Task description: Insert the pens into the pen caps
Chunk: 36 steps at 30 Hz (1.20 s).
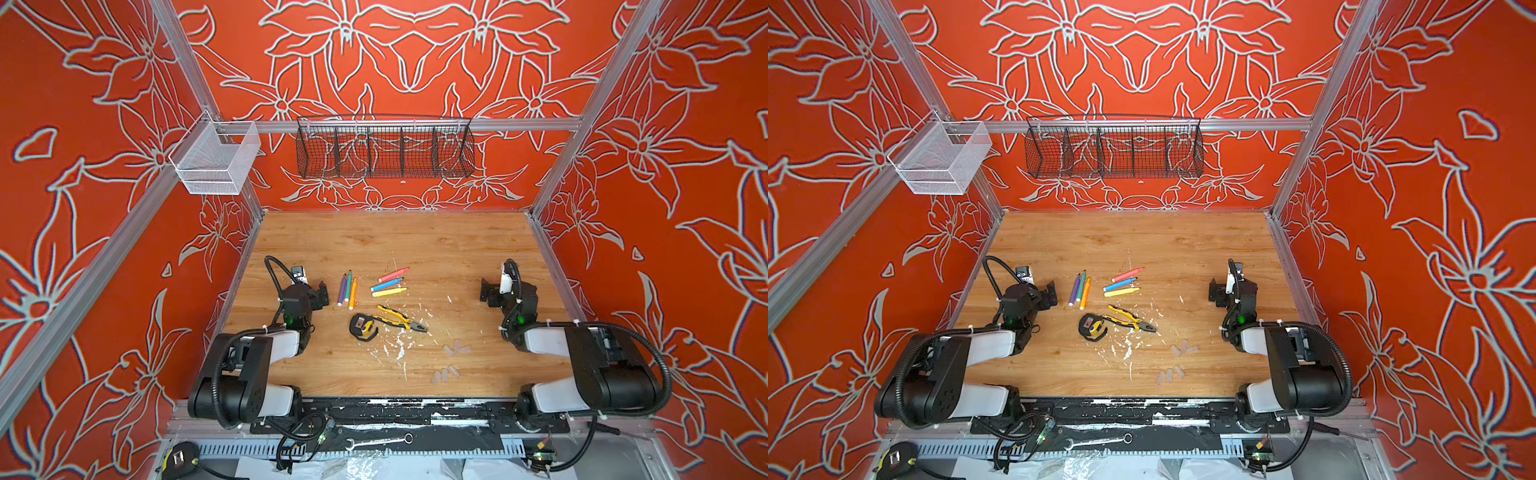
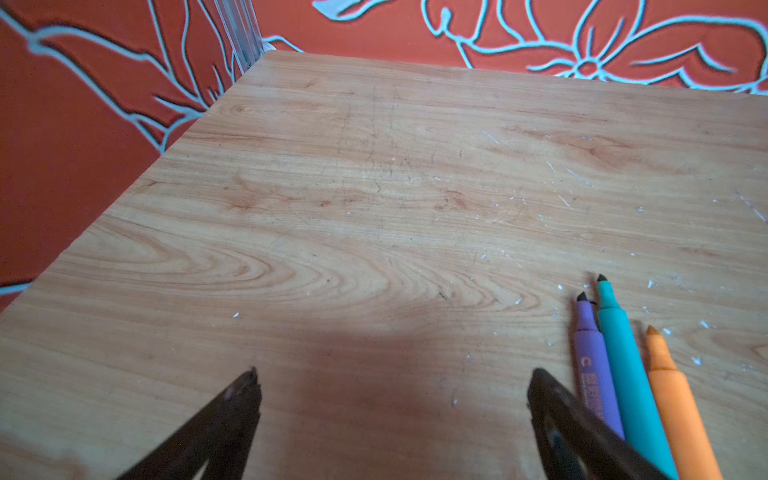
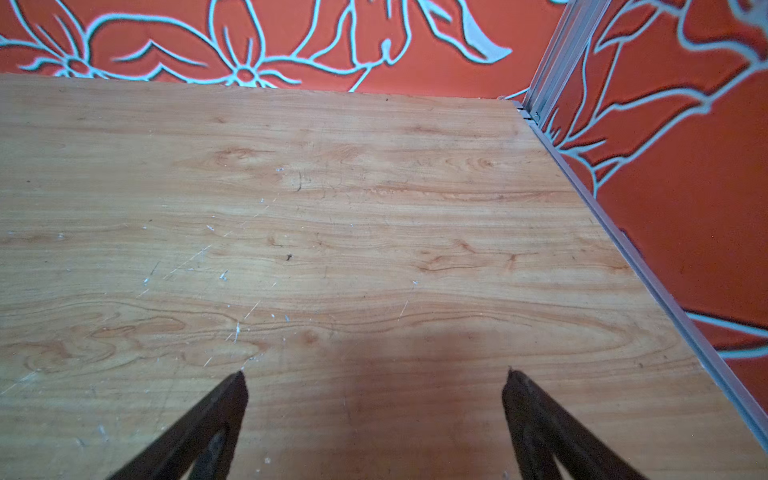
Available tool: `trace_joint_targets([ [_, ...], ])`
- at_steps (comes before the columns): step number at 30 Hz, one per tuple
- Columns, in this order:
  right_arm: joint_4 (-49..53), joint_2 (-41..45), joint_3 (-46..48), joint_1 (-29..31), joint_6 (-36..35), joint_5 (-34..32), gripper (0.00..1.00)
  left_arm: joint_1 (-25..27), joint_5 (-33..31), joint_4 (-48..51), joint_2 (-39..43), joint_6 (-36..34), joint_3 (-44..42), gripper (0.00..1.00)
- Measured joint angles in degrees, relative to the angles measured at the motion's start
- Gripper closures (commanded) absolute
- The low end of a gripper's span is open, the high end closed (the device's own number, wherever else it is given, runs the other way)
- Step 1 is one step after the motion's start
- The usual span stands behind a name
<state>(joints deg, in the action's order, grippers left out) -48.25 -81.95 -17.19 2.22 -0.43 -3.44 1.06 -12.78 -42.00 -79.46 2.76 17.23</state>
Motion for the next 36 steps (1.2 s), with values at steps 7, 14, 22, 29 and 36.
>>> trace_joint_targets([
  [7,0.0,0.0,0.0,0.0,0.0,0.0,0.03,0.0,0.0,0.0,0.0,0.0,0.0,0.03],
  [14,0.0,0.0,0.0,0.0,0.0,0.0,0.03,0.0,0.0,0.0,0.0,0.0,0.0,0.03],
  [22,0.0,0.0,0.0,0.0,0.0,0.0,0.03,0.0,0.0,0.0,0.0,0.0,0.0,0.03],
  [29,0.0,0.0,0.0,0.0,0.0,0.0,0.03,0.0,0.0,0.0,0.0,0.0,0.0,0.03],
  [36,0.0,0.0,0.0,0.0,0.0,0.0,0.03,0.3,0.5,5.1,2.6,-0.5,1.5,0.03],
])
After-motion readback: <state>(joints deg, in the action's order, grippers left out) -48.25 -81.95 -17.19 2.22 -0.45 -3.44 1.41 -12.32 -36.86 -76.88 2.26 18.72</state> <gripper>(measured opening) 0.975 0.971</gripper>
